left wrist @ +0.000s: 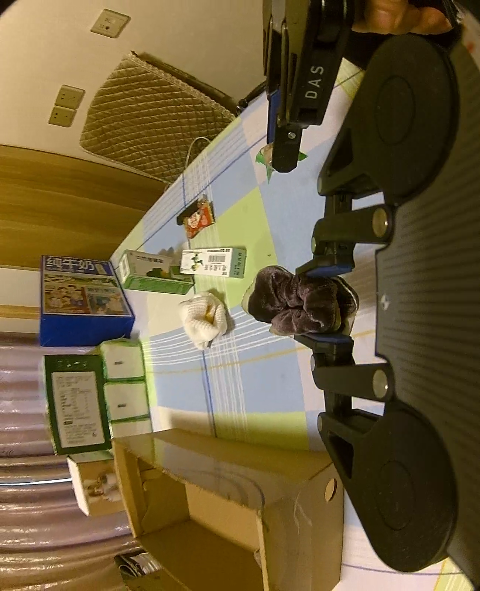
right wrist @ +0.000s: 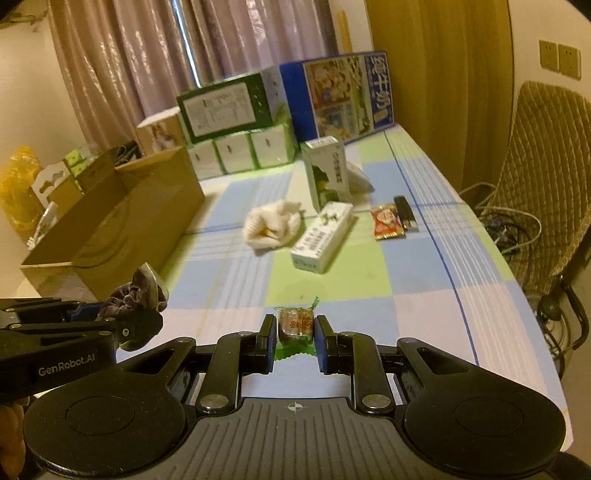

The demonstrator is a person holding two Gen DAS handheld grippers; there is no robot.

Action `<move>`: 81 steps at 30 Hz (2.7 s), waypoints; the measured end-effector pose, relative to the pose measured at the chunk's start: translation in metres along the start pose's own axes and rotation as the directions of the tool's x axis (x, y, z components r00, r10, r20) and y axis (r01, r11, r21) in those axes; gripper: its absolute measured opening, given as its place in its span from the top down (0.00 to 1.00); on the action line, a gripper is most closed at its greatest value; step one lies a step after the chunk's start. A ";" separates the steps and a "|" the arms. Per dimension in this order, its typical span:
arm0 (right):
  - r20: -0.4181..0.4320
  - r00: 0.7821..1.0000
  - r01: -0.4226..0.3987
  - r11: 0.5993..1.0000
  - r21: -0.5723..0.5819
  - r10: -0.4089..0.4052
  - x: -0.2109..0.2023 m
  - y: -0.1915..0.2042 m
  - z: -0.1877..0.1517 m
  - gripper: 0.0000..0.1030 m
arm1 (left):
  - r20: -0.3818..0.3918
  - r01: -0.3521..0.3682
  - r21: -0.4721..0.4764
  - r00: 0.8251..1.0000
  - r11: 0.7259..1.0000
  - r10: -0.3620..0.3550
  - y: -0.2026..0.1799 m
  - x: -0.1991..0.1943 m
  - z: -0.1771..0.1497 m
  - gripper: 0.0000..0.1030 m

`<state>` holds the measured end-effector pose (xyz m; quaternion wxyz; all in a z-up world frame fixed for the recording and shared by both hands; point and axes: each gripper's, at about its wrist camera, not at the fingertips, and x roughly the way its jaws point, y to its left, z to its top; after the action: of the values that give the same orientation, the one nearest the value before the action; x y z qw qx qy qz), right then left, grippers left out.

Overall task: Organize objects
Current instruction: 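Carry the fungus with the left tool while the right tool carries the candy to the cardboard box, then open the left tool to drop the fungus while the right tool drops the candy into the cardboard box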

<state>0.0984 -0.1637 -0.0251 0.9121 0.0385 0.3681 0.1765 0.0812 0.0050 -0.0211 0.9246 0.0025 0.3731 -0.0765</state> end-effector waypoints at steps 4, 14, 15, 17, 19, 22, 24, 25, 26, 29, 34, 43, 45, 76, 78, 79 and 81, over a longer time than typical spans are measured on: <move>0.014 1.000 -0.008 1.000 -0.019 0.009 -0.012 0.010 0.004 0.82 | 0.016 -0.006 -0.004 1.000 1.000 0.006 0.003 -0.014 0.001 0.77; 0.049 0.998 -0.028 0.998 -0.059 0.031 -0.033 0.037 0.012 0.82 | 0.049 -0.016 0.000 0.999 1.000 0.016 0.012 -0.046 0.006 0.77; 0.050 0.998 -0.031 0.997 -0.064 0.034 -0.033 0.039 0.012 0.82 | 0.053 -0.020 -0.001 0.998 1.000 0.020 0.014 -0.050 0.007 0.77; 0.050 0.998 -0.041 0.996 -0.073 0.045 -0.035 0.045 0.014 0.82 | 0.059 -0.029 -0.003 0.998 1.000 0.029 0.019 -0.056 0.007 0.77; 0.051 0.997 -0.052 0.995 -0.081 0.056 -0.036 0.051 0.015 0.82 | 0.064 -0.039 -0.010 0.997 0.999 0.040 0.025 -0.062 0.007 0.77; 0.049 0.996 -0.071 0.992 -0.104 0.077 -0.035 0.064 0.019 0.82 | 0.070 -0.058 -0.023 0.996 0.998 0.060 0.038 -0.071 0.008 0.77; 0.049 0.995 -0.086 0.989 -0.118 0.092 -0.034 0.072 0.022 0.82 | 0.073 -0.068 -0.027 0.995 0.997 0.070 0.045 -0.077 0.009 0.77; 0.048 0.994 -0.093 0.988 -0.124 0.100 -0.032 0.076 0.024 0.82 | 0.074 -0.073 -0.032 0.994 0.997 0.075 0.050 -0.079 0.010 0.77; 0.046 0.993 -0.102 0.986 -0.132 0.109 -0.030 0.082 0.026 0.82 | 0.075 -0.081 -0.035 0.994 0.996 0.083 0.055 -0.082 0.010 0.77; 0.039 0.990 -0.129 0.980 -0.153 0.137 -0.026 0.097 0.031 0.82 | 0.080 -0.101 -0.038 0.991 0.994 0.104 0.071 -0.089 0.013 0.77; 0.025 0.984 -0.169 0.968 -0.185 0.177 -0.015 0.120 0.038 0.82 | 0.085 -0.144 -0.045 0.985 0.988 0.148 0.098 -0.099 0.020 0.77; 0.006 0.972 -0.226 0.948 -0.223 0.233 0.004 0.154 0.050 0.82 | 0.080 -0.186 -0.064 0.978 0.980 0.191 0.133 -0.107 0.026 0.77; -0.001 0.971 -0.234 0.945 -0.227 0.241 0.009 0.159 0.052 0.82 | 0.077 -0.188 -0.070 0.978 0.980 0.193 0.139 -0.107 0.026 0.77; -0.086 0.941 -0.337 0.928 -0.161 0.327 0.157 0.226 0.140 0.82 | -0.023 -0.185 -0.058 0.983 0.981 0.184 0.283 0.017 0.095 0.76; -0.092 0.941 -0.336 0.929 -0.156 0.325 0.162 0.225 0.139 0.82 | -0.020 -0.172 -0.062 0.985 0.983 0.171 0.285 0.026 0.095 0.74; -0.097 0.941 -0.336 0.929 -0.154 0.324 0.165 0.225 0.138 0.82 | -0.015 -0.170 -0.068 0.985 0.983 0.169 0.287 0.029 0.096 0.70; -0.104 0.940 -0.338 0.929 -0.154 0.325 0.169 0.225 0.137 0.82 | -0.011 -0.176 -0.078 0.984 0.981 0.176 0.291 0.032 0.098 0.67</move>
<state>0.2391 0.1136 0.0085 0.8543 0.0157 0.3747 0.3598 0.2134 0.2822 0.0125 0.9264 -0.0006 0.3760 0.0204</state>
